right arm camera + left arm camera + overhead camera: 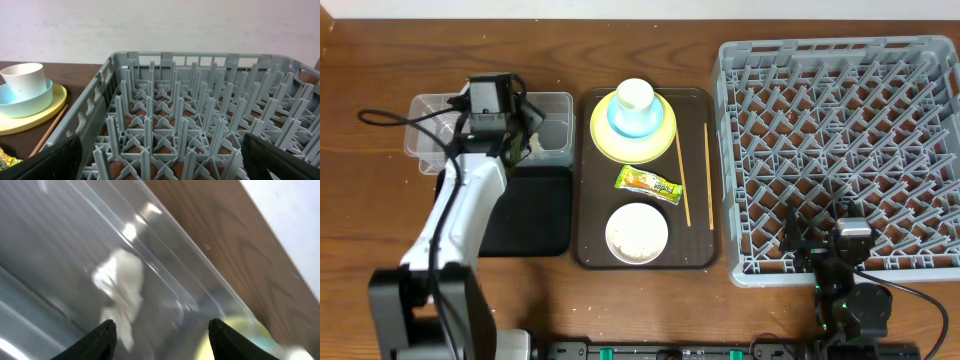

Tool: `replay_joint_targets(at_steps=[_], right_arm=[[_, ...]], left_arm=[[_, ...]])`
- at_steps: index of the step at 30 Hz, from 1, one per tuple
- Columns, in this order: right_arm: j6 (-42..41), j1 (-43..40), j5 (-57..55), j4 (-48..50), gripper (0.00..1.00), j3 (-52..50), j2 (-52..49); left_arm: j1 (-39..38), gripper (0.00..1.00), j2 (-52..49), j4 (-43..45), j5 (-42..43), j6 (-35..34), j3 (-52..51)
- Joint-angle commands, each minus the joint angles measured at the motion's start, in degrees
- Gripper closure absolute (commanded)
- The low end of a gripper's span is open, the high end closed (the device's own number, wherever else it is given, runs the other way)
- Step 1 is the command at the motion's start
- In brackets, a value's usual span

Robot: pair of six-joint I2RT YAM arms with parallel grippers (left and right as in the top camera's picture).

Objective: Sort waste into correct bins and load items into the dishwasher rack
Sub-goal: 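Move the left gripper to the white rice bowl and grasp its rim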

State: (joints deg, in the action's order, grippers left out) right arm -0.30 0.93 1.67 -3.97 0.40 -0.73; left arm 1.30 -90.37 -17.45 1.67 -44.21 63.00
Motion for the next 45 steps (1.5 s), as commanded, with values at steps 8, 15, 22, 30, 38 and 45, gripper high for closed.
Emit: replay_joint_targets(at_steps=[8, 15, 22, 30, 38, 45], right_arm=[[0.8, 0.1, 0.1, -0.2, 0.01, -0.1, 0.1], [0.8, 0.1, 0.1, -0.2, 0.01, -0.1, 0.1], [0.8, 0.1, 0.1, -0.2, 0.01, -0.1, 0.1], [0.8, 0.1, 0.1, -0.2, 0.01, -0.1, 0.1], [0.8, 0.1, 0.1, -0.2, 0.01, -0.1, 0.1], [0.8, 0.1, 0.1, -0.2, 0.01, -0.1, 0.1]], left_arm=[[-9.5, 0.54, 4.5, -15.7, 23.5, 8.2, 0.0], [-21.2, 0.67, 4.5, -29.0, 17.9, 21.1, 0.0], [-31.2, 0.72, 4.5, -35.3, 4.3, 22.1, -1.1], [-34.4, 0.71, 4.5, -34.2, 0.9, 22.1, -5.9], [-34.4, 0.66, 4.5, -25.1, -0.5, 18.4, -12.9], [-34.4, 0.69, 4.5, -21.4, -2.4, 18.4, -16.2]])
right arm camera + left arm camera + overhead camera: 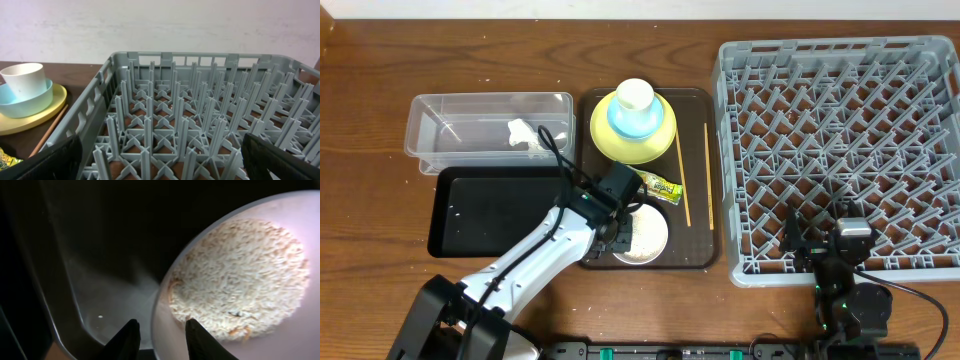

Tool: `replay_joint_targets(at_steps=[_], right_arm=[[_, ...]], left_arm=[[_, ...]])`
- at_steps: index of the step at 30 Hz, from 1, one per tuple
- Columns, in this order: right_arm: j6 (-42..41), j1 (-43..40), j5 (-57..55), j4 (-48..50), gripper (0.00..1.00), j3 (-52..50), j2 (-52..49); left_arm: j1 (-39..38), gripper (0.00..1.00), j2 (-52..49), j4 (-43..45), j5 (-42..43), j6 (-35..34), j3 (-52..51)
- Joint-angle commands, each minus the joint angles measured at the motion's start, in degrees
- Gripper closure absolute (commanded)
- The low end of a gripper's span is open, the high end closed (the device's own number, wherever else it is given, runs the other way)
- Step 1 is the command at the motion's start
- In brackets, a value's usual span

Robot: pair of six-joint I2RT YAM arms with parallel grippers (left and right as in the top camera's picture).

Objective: Sort waste into correct bins and load items into the dishwasher rack
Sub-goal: 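Move the left gripper to the white rice bowl and grasp its rim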

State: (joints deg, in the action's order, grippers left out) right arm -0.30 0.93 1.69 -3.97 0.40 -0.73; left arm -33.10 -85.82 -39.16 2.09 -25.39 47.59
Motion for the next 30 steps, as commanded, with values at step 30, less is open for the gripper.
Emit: replay_joint_targets(at_steps=[30], right_arm=[[0.8, 0.1, 0.1, -0.2, 0.01, -0.1, 0.1]], left_arm=[[0.1, 0.72, 1.8, 0.4, -30.0, -0.3, 2.0]])
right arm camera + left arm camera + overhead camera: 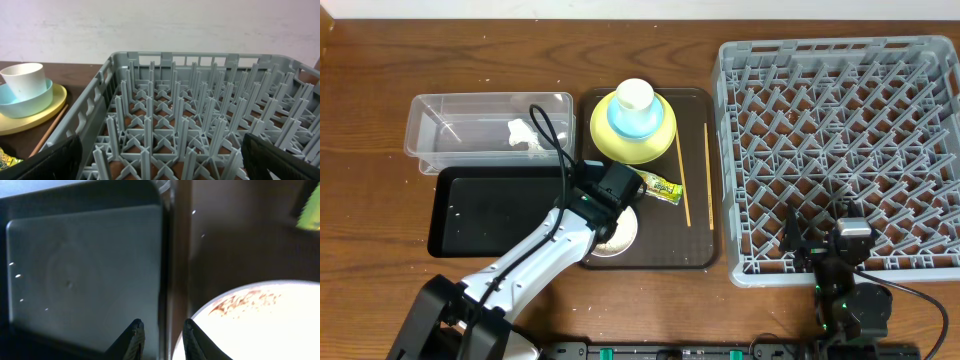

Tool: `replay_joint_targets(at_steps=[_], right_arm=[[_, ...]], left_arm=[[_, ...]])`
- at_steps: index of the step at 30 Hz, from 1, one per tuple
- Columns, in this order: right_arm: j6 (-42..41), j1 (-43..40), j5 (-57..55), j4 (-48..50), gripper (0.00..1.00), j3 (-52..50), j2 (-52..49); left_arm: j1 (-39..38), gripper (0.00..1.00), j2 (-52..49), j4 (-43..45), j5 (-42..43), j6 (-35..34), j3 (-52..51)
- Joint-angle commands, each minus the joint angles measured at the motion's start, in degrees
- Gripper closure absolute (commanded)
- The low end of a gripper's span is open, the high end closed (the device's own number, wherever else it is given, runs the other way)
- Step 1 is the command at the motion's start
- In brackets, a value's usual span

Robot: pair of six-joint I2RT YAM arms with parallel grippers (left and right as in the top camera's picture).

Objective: Sort waste into correct bins and load items into the dishwasher rack
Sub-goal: 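Move the left gripper to the white rice bowl and grasp its rim, then lift the rice bowl with the left gripper over the black tray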

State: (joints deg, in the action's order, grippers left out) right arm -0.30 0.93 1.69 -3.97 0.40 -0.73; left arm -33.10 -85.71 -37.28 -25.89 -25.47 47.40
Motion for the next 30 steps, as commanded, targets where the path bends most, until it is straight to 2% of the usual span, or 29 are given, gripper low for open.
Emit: replay_joint_targets(at_steps=[1, 5, 10, 13, 30], right_arm=[[0.8, 0.1, 0.1, -0.2, 0.01, -0.1, 0.1], [0.8, 0.1, 0.1, -0.2, 0.01, -0.1, 0.1], [0.8, 0.1, 0.1, -0.2, 0.01, -0.1, 0.1], [0.8, 0.1, 0.0, -0.2, 0.01, -0.1, 0.1], [0.8, 0.1, 0.1, -0.2, 0.01, -0.1, 0.1]], left_arm=[[0.1, 0.71, 2.4, -2.5, -2.0, -0.3, 3.2], [0.0, 0.72, 6.9, -5.6, 2.4, -0.3, 7.5], [0.0, 0.70, 12.1, -5.6, 20.3, -0.1, 8.2], [-0.5, 0.70, 11.9, -6.4, 25.6, 0.5, 8.1], [-9.5, 0.70, -1.1, -4.8, 26.8, 1.9, 7.6]])
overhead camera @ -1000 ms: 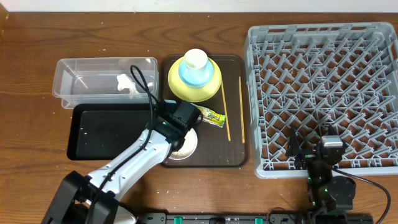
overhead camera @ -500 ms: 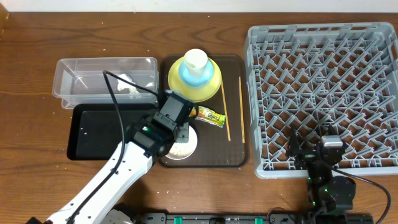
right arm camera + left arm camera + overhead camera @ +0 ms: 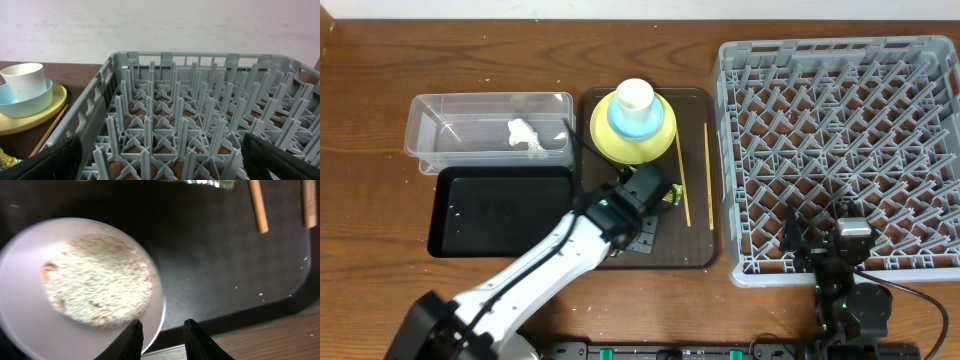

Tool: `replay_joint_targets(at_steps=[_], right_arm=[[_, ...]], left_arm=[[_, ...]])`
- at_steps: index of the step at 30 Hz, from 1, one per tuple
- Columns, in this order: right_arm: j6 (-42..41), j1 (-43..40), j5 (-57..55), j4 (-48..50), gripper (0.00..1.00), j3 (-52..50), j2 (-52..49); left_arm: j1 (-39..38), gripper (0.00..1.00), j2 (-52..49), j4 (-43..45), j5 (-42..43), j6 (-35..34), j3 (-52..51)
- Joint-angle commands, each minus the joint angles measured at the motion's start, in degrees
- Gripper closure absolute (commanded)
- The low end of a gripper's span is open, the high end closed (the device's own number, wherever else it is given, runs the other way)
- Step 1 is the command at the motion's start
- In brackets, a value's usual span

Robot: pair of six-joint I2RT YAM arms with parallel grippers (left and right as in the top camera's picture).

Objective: Sort waste into correct bins and load items into the dishwasher rack
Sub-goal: 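Lift the rice bowl with the left gripper over the black tray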

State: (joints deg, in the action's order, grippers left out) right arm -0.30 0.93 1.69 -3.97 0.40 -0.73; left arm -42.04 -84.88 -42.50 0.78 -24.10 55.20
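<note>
A white bowl of rice (image 3: 75,280) fills the left of the left wrist view, over the dark tray (image 3: 215,275). My left gripper (image 3: 162,335) is shut on its rim, one finger inside and one outside. From overhead the left gripper (image 3: 642,228) hides the bowl. The green wrapper (image 3: 666,190) and two chopsticks (image 3: 680,175) lie on the tray. At the tray's back, a yellow plate (image 3: 660,140) carries a blue bowl and a white cup. My right gripper (image 3: 160,155) stands open over the grey rack (image 3: 165,100).
A clear bin (image 3: 450,135) holding a white napkin (image 3: 525,135) stands at the back left, with a black bin (image 3: 490,210) in front of it. The dishwasher rack (image 3: 840,140) fills the right side. My right gripper (image 3: 835,250) sits at its front edge.
My left gripper has moved right from the tray's left edge to its middle front, wrist turned, still on the rice bowl. The right arm is unchanged.
My left gripper was open over the clear bin with the napkin lying in it. Then it was at the rice bowl with its fingers astride the rim. Then the bowl sat nearer the tray's left edge by the black bin. Now it is held over the tray's front.
</note>
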Motion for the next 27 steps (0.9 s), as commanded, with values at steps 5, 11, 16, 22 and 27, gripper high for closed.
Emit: replay_joint_targets(at_steps=[5, 11, 16, 22, 27], right_arm=[[0.8, 0.1, 0.1, -0.2, 0.01, -0.1, 0.1], [0.8, 0.1, 0.1, -0.2, 0.01, -0.1, 0.1], [0.8, 0.1, 0.1, -0.2, 0.01, -0.1, 0.1], [0.8, 0.1, 0.1, -0.2, 0.01, -0.1, 0.1], [0.8, 0.1, 0.1, -0.2, 0.01, -0.1, 0.1]], left_arm=[[-0.7, 0.70, -4.7, 2.0, 0.0, 0.5, -0.2], [-0.7, 0.70, -7.6, 3.0, -1.1, 0.5, -0.2], [-0.7, 0.70, -9.5, 3.2, -1.7, 0.5, -0.2], [-0.7, 0.75, -9.5, 3.4, -3.6, 0.5, -0.2], [-0.7, 0.75, -9.5, 3.4, -4.1, 0.4, -0.2]])
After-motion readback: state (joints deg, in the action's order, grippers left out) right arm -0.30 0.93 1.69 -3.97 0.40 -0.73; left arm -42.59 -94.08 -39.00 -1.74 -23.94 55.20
